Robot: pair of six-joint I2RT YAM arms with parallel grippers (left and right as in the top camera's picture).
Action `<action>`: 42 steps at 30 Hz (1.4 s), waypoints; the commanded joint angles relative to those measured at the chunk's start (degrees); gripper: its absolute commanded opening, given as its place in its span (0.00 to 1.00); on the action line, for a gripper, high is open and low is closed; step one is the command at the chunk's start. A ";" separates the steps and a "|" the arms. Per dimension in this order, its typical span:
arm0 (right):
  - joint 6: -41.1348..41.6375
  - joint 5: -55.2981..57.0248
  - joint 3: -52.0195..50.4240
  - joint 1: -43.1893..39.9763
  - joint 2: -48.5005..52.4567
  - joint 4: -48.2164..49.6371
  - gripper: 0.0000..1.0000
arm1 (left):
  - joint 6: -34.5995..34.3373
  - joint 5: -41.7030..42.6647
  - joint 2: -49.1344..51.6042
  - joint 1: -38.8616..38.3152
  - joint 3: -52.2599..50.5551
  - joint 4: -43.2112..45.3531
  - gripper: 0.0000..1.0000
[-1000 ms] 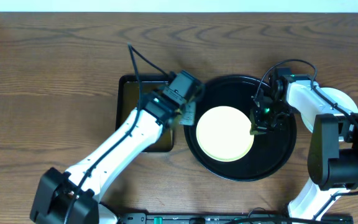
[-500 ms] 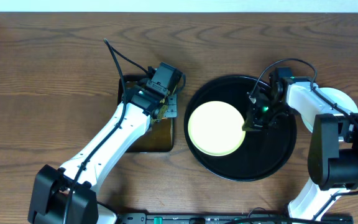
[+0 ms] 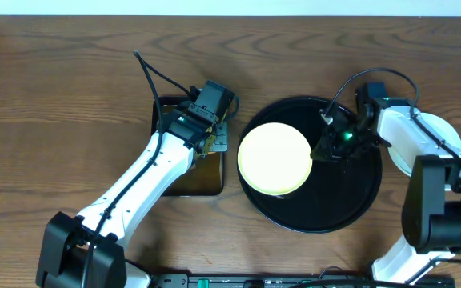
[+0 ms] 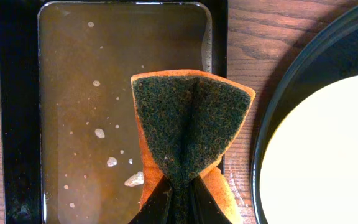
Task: Clean dirty plates on tray and stack at the side
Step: 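Lift the yellow plate rim with the right gripper off the tray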
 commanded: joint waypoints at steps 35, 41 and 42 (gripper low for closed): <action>-2.47 10.36 0.07 5.09 0.46 14.93 0.32 | 0.74 -0.92 0.35 0.15 -0.35 -0.22 0.08; -2.49 8.85 0.07 6.54 5.49 15.58 0.24 | 0.74 -0.92 0.35 0.15 -0.35 -0.17 0.08; -2.49 8.39 0.07 6.67 5.95 15.58 0.19 | 0.74 -0.92 0.35 0.15 -0.35 -0.17 0.08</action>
